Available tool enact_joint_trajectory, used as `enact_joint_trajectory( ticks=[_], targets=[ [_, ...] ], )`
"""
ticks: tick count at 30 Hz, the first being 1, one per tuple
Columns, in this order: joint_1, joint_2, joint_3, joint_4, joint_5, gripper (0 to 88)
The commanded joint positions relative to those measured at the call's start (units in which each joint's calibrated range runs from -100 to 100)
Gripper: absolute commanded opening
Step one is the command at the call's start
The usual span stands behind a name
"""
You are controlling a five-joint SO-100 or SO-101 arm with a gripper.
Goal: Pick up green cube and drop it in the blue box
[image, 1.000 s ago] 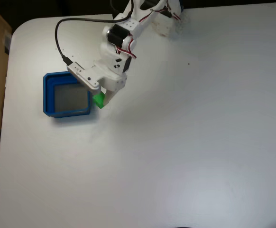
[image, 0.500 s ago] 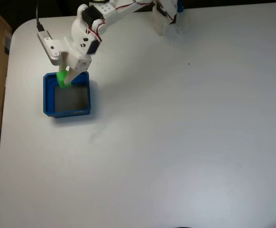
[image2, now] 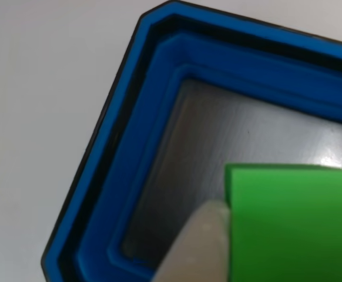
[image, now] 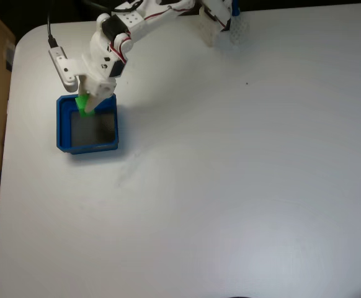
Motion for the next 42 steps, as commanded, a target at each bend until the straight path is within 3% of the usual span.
enact_joint_trajectory(
  ticks=[1, 9, 33, 42],
  targets=[
    [-0.17, 0.11, -3.31, -4.22, 0.05, 1.7],
    [-0.17, 6.04, -3.13, -12.46, 0.05, 1.7],
    [0.33, 6.04, -2.95, -12.04, -0.24, 2.1],
    [0.33, 5.79, -2.95, -11.96, -0.24, 15.6]
  ],
)
